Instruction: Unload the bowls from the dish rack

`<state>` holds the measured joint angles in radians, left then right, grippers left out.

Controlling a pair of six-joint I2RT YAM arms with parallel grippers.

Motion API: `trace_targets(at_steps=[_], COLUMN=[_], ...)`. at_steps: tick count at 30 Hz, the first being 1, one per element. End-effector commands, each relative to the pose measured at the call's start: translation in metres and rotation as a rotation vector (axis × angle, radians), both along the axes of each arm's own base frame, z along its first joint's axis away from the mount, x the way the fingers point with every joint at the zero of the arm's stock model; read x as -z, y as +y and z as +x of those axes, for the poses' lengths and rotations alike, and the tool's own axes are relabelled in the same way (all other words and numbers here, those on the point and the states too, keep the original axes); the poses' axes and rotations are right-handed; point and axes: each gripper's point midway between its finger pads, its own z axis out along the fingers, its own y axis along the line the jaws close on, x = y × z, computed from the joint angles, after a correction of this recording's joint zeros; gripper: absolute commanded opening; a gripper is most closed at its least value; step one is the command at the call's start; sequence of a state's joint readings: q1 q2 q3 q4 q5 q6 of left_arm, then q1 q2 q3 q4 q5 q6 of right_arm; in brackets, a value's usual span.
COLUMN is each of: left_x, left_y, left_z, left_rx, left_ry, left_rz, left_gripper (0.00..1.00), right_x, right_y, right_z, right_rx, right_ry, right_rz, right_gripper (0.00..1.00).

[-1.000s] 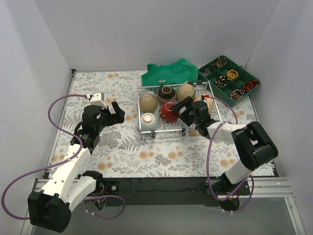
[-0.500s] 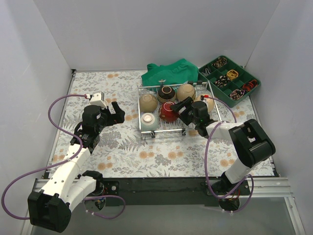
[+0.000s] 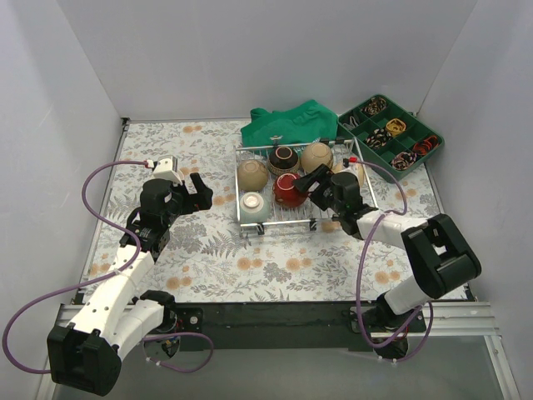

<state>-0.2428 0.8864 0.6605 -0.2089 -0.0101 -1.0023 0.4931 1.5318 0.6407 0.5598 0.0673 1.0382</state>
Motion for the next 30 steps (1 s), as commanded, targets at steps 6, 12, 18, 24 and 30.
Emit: trace_targets(at_steps=[6, 12, 18, 24, 30], left_x=[0.003, 0.004, 0.006, 0.005, 0.006], left_y=[-0.002, -0.002, -0.002, -0.002, -0.002], left_z=[-0.001, -0.001, -0.001, -0.001, -0.001], left_rx=[0.015, 0.015, 0.015, 0.015, 0.015], left_ry=[0.000, 0.006, 0.010, 0.010, 0.012], left_rz=[0.005, 0.006, 0.007, 0.007, 0.007], left_gripper=[0.98, 0.98, 0.98, 0.98, 0.98], right_x=[-0.062, -0.066, -0.058, -0.063, -0.075], right_y=[-0.004, 0.000, 0.015, 0.034, 0.053], right_z=[0.007, 0.006, 0.004, 0.000, -0.010], right_rx=[-0.081, -0.154, -0.248, -0.389, -0.539], right_ry=[-0.247, -0.277, -0.268, -0.323, -0.419], right_rz=[-0.144, -0.219, -0.217, -0.222, -0.193], right_gripper=[0.11, 0.11, 0.25, 0.48, 0.58])
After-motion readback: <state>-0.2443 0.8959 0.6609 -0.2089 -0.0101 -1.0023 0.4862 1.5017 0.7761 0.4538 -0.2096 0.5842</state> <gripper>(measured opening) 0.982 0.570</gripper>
